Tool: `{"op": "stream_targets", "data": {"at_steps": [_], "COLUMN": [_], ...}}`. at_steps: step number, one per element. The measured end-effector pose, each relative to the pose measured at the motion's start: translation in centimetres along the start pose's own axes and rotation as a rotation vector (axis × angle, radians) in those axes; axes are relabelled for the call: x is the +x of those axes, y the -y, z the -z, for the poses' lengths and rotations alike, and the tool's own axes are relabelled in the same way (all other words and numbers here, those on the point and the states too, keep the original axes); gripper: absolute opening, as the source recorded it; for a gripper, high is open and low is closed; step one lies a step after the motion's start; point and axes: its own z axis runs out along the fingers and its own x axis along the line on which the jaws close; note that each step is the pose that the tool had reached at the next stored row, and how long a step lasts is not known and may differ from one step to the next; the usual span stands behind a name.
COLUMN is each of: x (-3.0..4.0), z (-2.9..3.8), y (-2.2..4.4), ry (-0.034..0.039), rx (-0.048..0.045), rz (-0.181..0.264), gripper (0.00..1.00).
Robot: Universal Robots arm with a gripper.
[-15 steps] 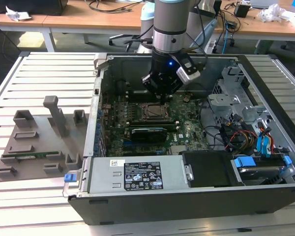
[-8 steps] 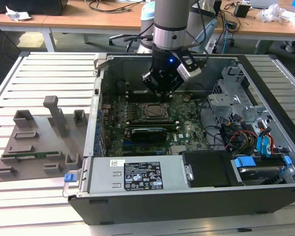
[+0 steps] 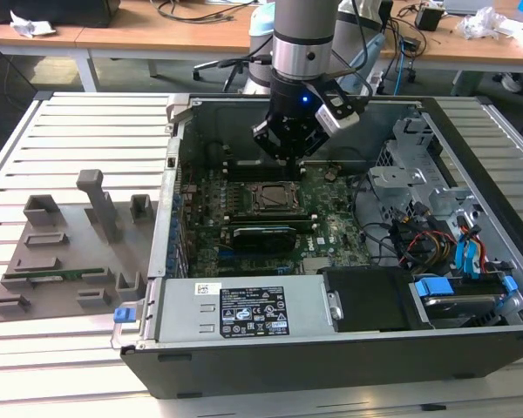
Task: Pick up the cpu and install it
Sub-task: 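Install the first cpu locking lever, then install the second cpu locking lever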
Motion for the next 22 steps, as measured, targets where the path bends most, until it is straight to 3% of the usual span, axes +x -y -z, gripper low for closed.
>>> {"op": "stream_targets", "data": {"at_steps": [10, 13, 20, 22], "x": [0.0, -0.02, 0.21, 0.3], "z": [0.01, -0.01, -0.19, -0.26], "y": [0.01, 0.28, 2.26, 3.11], "ry": [-0.0001, -0.0002, 0.0011, 0.0019], "rx": [-0.0002, -0.0002, -0.0117, -0.0186], "rz": [0.0, 0.0, 0.0, 0.0], "gripper": [0.11, 0.11, 0.11, 0.11]}}
